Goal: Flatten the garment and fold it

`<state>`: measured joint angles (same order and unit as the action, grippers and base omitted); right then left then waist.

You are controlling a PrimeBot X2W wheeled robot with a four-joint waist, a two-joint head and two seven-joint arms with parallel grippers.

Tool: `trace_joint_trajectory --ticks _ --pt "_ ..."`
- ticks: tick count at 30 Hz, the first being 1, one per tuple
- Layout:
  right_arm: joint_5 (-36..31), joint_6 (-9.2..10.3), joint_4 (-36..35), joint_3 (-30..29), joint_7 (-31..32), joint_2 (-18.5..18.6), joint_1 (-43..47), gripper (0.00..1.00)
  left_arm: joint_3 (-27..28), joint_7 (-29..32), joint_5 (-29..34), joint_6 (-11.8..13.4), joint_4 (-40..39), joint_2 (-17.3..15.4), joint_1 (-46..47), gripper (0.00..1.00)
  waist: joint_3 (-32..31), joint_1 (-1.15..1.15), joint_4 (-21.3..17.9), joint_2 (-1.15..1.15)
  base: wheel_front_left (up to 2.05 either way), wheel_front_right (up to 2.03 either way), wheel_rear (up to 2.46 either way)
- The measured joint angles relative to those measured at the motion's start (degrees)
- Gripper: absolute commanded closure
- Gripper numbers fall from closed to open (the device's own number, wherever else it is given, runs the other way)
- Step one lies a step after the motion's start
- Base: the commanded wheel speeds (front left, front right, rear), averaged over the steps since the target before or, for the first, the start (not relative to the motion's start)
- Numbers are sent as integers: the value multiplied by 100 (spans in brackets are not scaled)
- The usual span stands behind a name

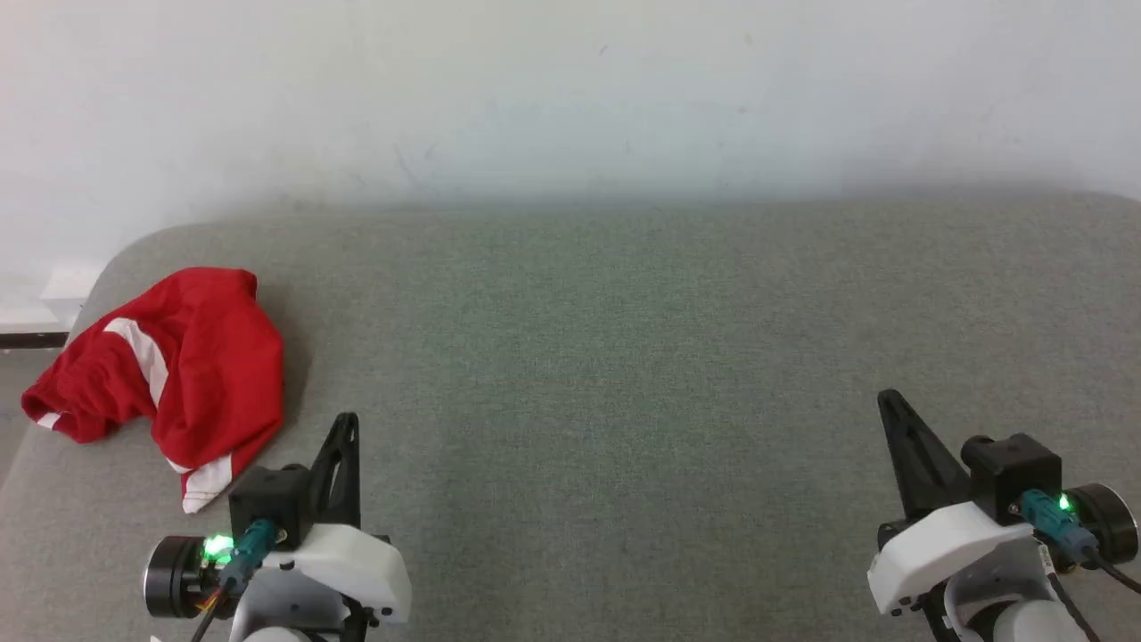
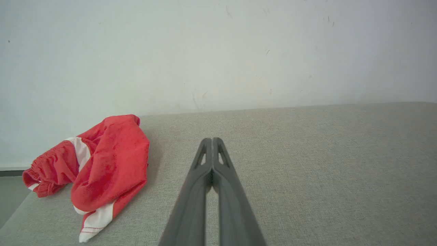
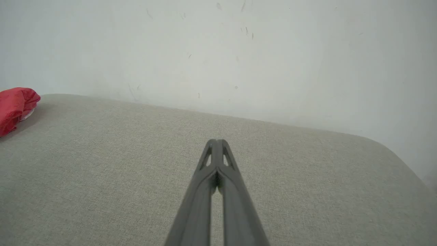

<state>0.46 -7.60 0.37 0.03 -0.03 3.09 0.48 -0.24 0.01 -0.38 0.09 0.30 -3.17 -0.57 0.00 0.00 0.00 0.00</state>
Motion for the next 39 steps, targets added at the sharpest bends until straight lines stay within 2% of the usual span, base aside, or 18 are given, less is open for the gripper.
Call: trace_joint_trajectory --ticks 23,24,30,39 --pt "1 -1 1 0 0 0 1 100 -1 0 -1 0 1 -1 -1 100 0 0 0 0 0 0 0" --pt "2 -1 7 0 0 3 1 0 -4 0 -1 0 5 -2 -2 0 0 0 0 0 0 0 0" --pt "16 -1 11 -18 -8 5 2 0 -18 -4 -1 7 10 -3 -2 0 6 0 0 0 0 0 0" --pt "169 -1 -18 -90 -111 7 2 0 -82 -113 -1 156 1 -5 -1 0 26 0 16 0 0 0 0"
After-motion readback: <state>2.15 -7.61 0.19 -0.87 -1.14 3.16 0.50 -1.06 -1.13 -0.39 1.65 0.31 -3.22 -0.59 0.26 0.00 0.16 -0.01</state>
